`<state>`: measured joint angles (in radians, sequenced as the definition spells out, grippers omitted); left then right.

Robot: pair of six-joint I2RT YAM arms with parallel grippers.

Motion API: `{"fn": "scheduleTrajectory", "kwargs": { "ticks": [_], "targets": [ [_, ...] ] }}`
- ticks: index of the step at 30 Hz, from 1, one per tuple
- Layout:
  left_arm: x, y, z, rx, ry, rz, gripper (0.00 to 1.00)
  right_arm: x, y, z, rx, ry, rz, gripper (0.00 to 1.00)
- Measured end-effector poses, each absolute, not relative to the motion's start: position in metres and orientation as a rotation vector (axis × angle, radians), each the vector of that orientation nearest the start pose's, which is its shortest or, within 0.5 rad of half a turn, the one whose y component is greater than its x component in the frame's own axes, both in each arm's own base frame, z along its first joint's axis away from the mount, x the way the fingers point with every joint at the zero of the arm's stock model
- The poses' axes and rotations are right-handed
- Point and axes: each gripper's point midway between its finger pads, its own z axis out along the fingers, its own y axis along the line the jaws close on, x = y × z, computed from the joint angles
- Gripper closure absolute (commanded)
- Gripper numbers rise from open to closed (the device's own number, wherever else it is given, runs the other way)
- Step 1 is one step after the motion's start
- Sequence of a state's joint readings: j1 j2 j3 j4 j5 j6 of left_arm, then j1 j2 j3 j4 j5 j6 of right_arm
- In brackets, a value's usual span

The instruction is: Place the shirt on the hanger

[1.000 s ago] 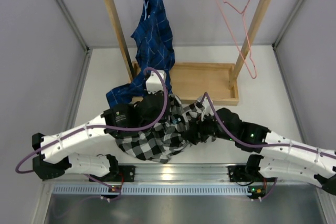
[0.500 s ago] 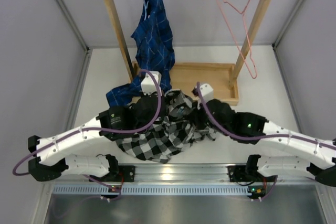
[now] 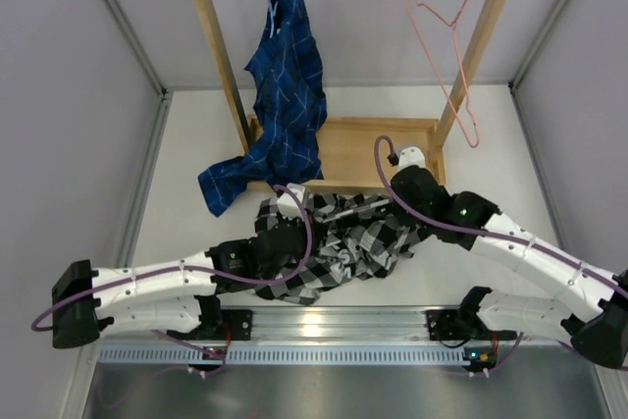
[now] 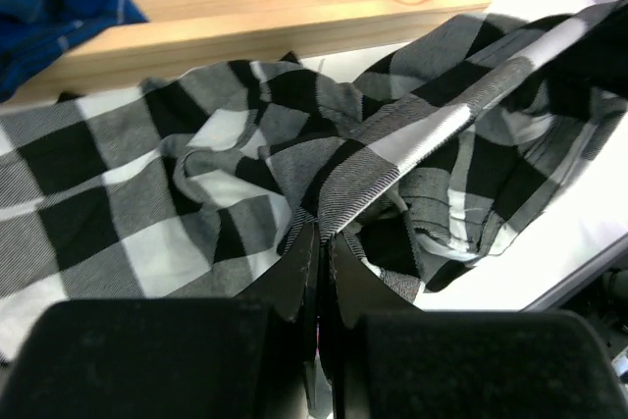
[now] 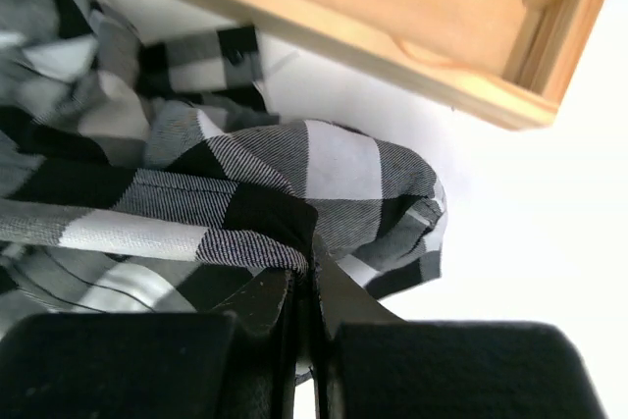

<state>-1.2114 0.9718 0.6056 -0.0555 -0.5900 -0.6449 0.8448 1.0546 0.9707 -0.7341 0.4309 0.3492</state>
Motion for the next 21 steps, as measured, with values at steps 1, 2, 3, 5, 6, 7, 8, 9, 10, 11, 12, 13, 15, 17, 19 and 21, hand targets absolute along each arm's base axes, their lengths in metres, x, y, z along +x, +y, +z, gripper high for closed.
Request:
{"fn": "scheduleTrajectory", "kwargs": {
  "ticks": [1, 2, 3, 5, 6, 7, 8, 9, 10, 11, 12, 13, 15, 17, 19, 21],
  "targets": [
    [0.184, -0.277, 0.173, 0.191, 1.964, -0.659, 0.96, 0.225, 0.162, 0.176, -0.377, 2.283, 0.08, 1.0],
    [0.184, -0.281, 0.176, 0.201, 1.954, -0.675, 0.8, 0.224, 0.159, 0.175, -0.375, 2.287, 0.073, 1.0],
    [0.184, -0.283, 0.177, 0.217, 1.944, -0.681, 0.66, 0.224, 0.158, 0.177, -0.367, 2.279, 0.076, 1.0],
    [0.184, -0.289, 0.177, 0.254, 1.945, -0.68, 0.17, 0.225, 0.155, 0.184, -0.347, 2.258, 0.089, 1.0],
    [0.184, -0.291, 0.176, 0.273, 1.948, -0.673, 0.09, 0.225, 0.154, 0.187, -0.34, 2.249, 0.095, 1.0],
    [0.185, -0.294, 0.174, 0.29, 1.957, -0.665, 0.05, 0.224, 0.153, 0.19, -0.338, 2.239, 0.099, 1.0],
    [0.185, -0.297, 0.173, 0.315, 1.965, -0.653, 0.03, 0.224, 0.152, 0.191, -0.336, 2.233, 0.102, 1.0],
    [0.186, -0.299, 0.172, 0.337, 1.976, -0.633, 0.03, 0.224, 0.152, 0.193, -0.335, 2.227, 0.106, 1.0],
    [0.187, -0.302, 0.173, 0.359, 1.984, -0.614, 0.05, 0.223, 0.151, 0.195, -0.334, 2.222, 0.109, 1.0],
    [0.19, -0.305, 0.175, 0.376, 1.989, -0.6, 0.07, 0.223, 0.151, 0.196, -0.335, 2.218, 0.11, 1.0],
    [0.193, -0.308, 0.177, 0.392, 1.997, -0.589, 0.1, 0.223, 0.15, 0.197, -0.336, 2.214, 0.112, 1.0],
    [0.196, -0.31, 0.179, 0.403, 2.005, -0.584, 0.19, 0.223, 0.15, 0.198, -0.336, 2.211, 0.114, 1.0],
    [0.205, -0.311, 0.182, 0.413, 2.022, -0.579, 0.31, 0.222, 0.15, 0.2, -0.339, 2.205, 0.117, 1.0],
    [0.212, -0.309, 0.182, 0.425, 2.039, -0.587, 0.44, 0.222, 0.149, 0.201, -0.346, 2.201, 0.118, 1.0],
    [0.215, -0.307, 0.181, 0.452, 2.05, -0.594, 0.46, 0.222, 0.149, 0.2, -0.355, 2.201, 0.117, 1.0],
    [0.21, -0.309, 0.178, 0.501, 2.06, -0.616, 0.49, 0.222, 0.149, 0.2, -0.361, 2.201, 0.115, 1.0]
  ]
}}
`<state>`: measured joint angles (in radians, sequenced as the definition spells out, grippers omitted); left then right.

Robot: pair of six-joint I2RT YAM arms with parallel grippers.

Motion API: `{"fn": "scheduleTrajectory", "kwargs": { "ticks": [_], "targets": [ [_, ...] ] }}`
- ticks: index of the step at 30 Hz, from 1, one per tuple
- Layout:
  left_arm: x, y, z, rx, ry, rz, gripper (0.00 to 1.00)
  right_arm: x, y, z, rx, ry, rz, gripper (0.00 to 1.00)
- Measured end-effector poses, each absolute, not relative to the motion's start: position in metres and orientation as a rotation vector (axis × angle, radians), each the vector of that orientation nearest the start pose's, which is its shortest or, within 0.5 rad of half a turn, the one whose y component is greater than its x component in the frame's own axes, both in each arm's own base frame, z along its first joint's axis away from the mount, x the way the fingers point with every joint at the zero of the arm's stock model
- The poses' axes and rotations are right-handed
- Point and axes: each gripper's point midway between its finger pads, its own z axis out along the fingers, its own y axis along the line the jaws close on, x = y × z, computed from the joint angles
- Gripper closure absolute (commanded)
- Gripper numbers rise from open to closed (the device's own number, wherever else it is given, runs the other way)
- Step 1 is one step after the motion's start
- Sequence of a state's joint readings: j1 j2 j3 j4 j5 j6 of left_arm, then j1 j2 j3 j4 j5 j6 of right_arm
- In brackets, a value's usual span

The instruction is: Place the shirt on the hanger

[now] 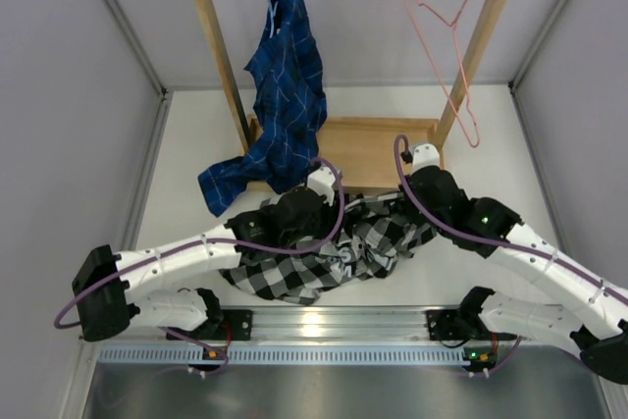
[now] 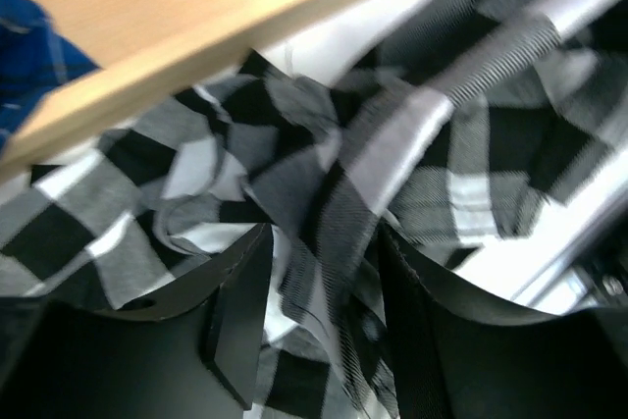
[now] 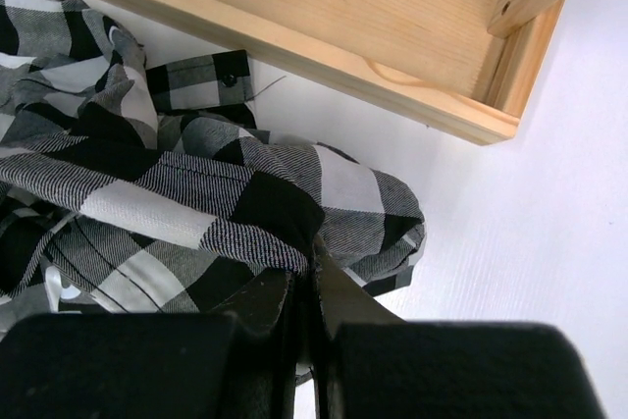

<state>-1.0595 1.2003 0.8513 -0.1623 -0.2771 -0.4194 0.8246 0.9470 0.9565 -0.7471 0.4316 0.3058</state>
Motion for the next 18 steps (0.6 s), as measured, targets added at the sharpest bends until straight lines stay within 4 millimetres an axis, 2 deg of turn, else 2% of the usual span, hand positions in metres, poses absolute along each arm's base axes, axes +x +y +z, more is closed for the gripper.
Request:
{"fn": "scheduleTrajectory", "kwargs": {
  "ticks": [1, 5, 6, 8, 9, 10, 13, 15, 16, 18],
  "targets": [
    [0.206, -0.311, 0.176, 0.53, 2.065, -0.63, 0.49, 0.223, 0.148, 0.2, -0.361, 2.202, 0.114, 1.0],
    [0.195, -0.315, 0.172, 0.607, 2.085, -0.67, 0.28, 0.225, 0.144, 0.2, -0.35, 2.206, 0.107, 1.0],
    [0.192, -0.316, 0.171, 0.618, 2.09, -0.68, 0.27, 0.226, 0.143, 0.2, -0.345, 2.207, 0.104, 1.0],
    [0.189, -0.316, 0.169, 0.626, 2.1, -0.691, 0.34, 0.227, 0.141, 0.2, -0.343, 2.21, 0.101, 1.0],
    [0.189, -0.315, 0.168, 0.628, 2.103, -0.691, 0.51, 0.227, 0.14, 0.199, -0.341, 2.211, 0.1, 1.0],
    [0.188, -0.314, 0.166, 0.624, 2.109, -0.691, 0.58, 0.228, 0.14, 0.199, -0.34, 2.213, 0.103, 1.0],
    [0.185, -0.307, 0.16, 0.621, 2.128, -0.672, 0.67, 0.228, 0.14, 0.199, -0.343, 2.216, 0.106, 1.0],
    [0.186, -0.305, 0.159, 0.614, 2.135, -0.661, 0.68, 0.228, 0.141, 0.199, -0.347, 2.217, 0.113, 1.0],
    [0.186, -0.305, 0.158, 0.61, 2.138, -0.658, 0.65, 0.227, 0.141, 0.199, -0.348, 2.218, 0.118, 1.0],
    [0.187, -0.304, 0.157, 0.607, 2.142, -0.648, 0.49, 0.227, 0.143, 0.199, -0.354, 2.221, 0.128, 1.0]
  ]
}}
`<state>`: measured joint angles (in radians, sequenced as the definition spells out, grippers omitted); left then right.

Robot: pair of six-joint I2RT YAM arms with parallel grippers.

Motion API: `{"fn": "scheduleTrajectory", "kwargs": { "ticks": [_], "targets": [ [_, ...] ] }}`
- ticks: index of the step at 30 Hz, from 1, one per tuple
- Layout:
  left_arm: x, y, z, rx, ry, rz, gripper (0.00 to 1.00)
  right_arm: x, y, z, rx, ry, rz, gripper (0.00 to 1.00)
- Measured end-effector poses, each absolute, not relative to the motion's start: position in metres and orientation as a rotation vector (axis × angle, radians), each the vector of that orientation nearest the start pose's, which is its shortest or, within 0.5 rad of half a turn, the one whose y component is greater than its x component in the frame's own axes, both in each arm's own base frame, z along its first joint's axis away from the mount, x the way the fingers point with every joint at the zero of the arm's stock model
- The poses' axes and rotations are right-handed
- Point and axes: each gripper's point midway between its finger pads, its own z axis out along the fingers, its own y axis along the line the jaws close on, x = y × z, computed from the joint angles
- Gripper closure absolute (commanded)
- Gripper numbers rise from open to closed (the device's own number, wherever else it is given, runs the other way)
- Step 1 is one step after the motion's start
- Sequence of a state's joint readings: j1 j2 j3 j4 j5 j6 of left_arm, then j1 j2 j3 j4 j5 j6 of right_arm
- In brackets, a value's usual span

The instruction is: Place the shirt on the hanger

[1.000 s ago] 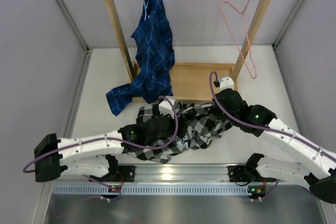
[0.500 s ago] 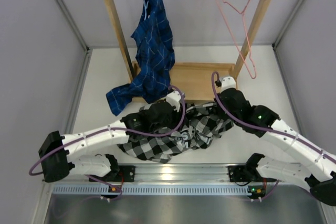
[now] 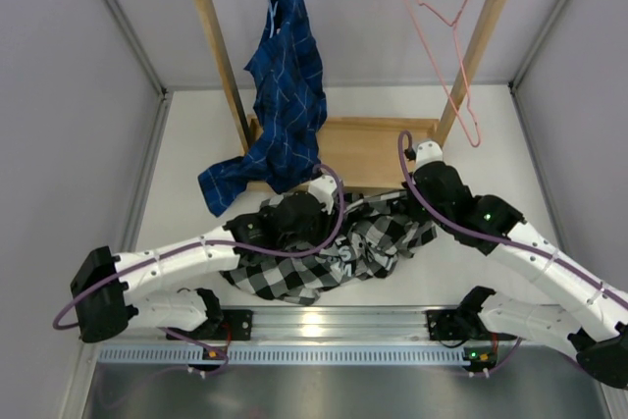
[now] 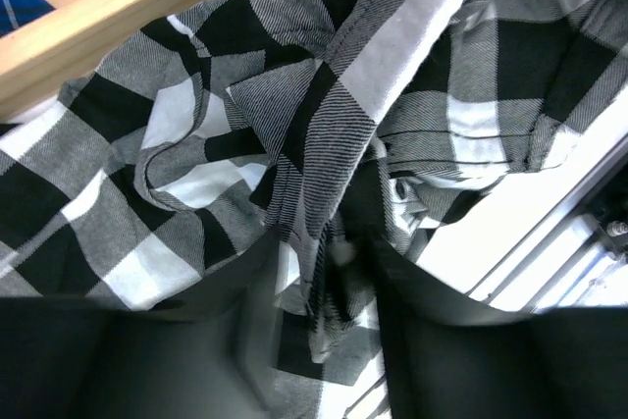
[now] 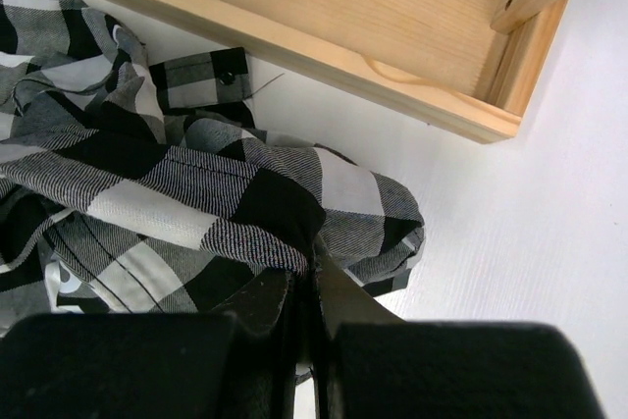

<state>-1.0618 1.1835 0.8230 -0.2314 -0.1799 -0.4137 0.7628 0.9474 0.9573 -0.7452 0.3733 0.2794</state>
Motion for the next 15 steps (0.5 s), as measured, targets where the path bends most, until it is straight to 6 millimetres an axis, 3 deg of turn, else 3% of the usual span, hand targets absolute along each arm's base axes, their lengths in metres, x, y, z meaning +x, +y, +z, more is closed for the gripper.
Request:
{"fn": "scheduleTrajectory", "kwargs": {
  "ticks": [2, 4, 7, 9, 15],
  "targets": [
    [0.188, -0.305, 0.154, 0.61, 2.151, -0.635, 0.36, 0.226, 0.144, 0.198, -0.36, 2.222, 0.136, 1.0],
    [0.19, -0.306, 0.154, 0.605, 2.154, -0.626, 0.36, 0.226, 0.145, 0.198, -0.369, 2.222, 0.138, 1.0],
    [0.194, -0.306, 0.157, 0.591, 2.145, -0.611, 0.39, 0.225, 0.145, 0.198, -0.377, 2.223, 0.142, 1.0],
    [0.197, -0.305, 0.161, 0.573, 2.134, -0.6, 0.48, 0.225, 0.145, 0.198, -0.382, 2.223, 0.141, 1.0],
    [0.204, -0.295, 0.17, 0.53, 2.123, -0.573, 0.53, 0.226, 0.146, 0.195, -0.392, 2.233, 0.134, 1.0]
  ]
}}
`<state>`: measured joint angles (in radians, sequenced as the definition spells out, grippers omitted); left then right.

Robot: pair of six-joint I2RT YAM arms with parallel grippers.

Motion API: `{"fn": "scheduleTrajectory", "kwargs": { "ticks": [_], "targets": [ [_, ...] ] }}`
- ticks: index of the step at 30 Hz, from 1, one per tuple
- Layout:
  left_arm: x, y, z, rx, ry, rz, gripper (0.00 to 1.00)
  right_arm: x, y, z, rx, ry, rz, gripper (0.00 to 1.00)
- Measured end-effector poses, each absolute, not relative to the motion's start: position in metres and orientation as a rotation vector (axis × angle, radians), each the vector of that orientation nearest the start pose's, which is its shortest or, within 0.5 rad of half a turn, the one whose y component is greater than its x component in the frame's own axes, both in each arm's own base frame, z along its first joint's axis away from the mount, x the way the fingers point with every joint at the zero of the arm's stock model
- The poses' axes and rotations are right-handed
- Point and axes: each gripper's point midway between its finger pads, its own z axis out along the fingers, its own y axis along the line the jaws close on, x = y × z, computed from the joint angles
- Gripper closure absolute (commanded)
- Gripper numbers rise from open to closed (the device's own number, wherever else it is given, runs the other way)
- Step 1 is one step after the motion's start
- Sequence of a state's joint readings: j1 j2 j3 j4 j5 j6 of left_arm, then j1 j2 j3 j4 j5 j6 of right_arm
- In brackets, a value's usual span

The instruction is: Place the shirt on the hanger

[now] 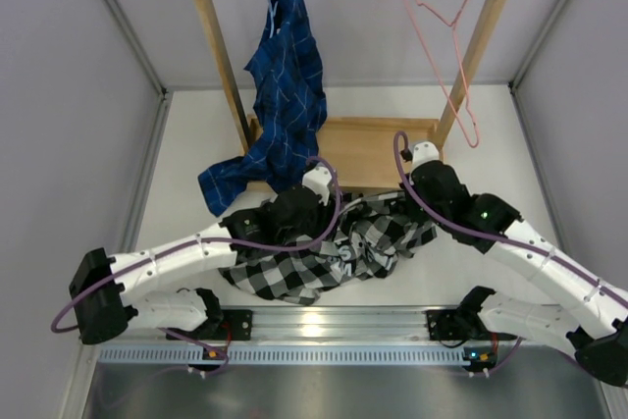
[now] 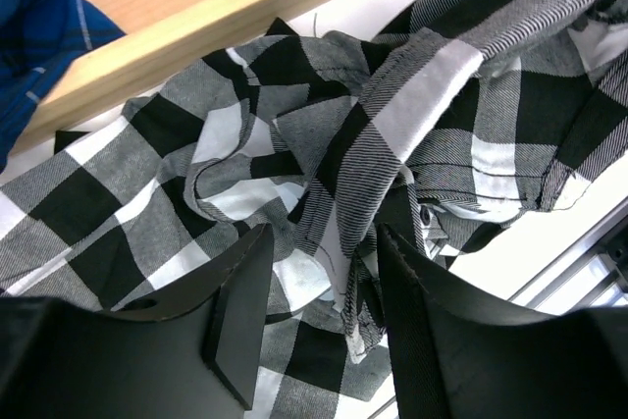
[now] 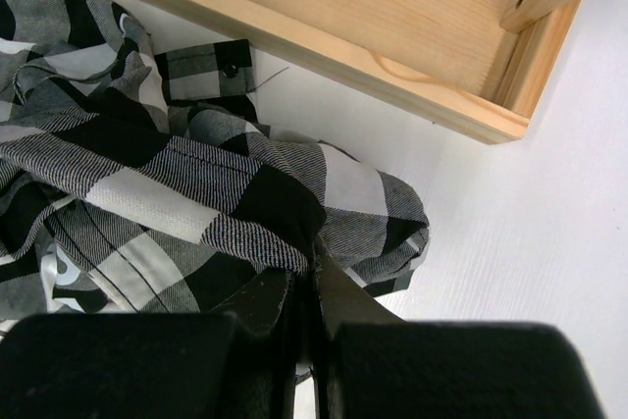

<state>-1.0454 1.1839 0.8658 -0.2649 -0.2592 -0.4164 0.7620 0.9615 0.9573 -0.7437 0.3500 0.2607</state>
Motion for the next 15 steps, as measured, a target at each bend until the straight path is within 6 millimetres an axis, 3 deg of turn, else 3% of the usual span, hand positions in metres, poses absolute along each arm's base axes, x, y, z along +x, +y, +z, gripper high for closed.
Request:
{"fn": "scheduleTrajectory", "kwargs": {
  "ticks": [2, 8, 11, 15],
  "targets": [
    [0.205, -0.294, 0.172, 0.521, 2.123, -0.577, 0.59, 0.226, 0.146, 0.194, -0.392, 2.236, 0.133, 1.0],
    [0.201, -0.294, 0.168, 0.534, 2.139, -0.596, 0.62, 0.228, 0.145, 0.194, -0.389, 2.236, 0.13, 1.0],
    [0.201, -0.294, 0.162, 0.534, 2.159, -0.593, 0.74, 0.228, 0.145, 0.194, -0.389, 2.237, 0.133, 1.0],
    [0.202, -0.294, 0.152, 0.535, 2.186, -0.578, 0.71, 0.228, 0.147, 0.196, -0.391, 2.235, 0.153, 1.0]
  ]
}}
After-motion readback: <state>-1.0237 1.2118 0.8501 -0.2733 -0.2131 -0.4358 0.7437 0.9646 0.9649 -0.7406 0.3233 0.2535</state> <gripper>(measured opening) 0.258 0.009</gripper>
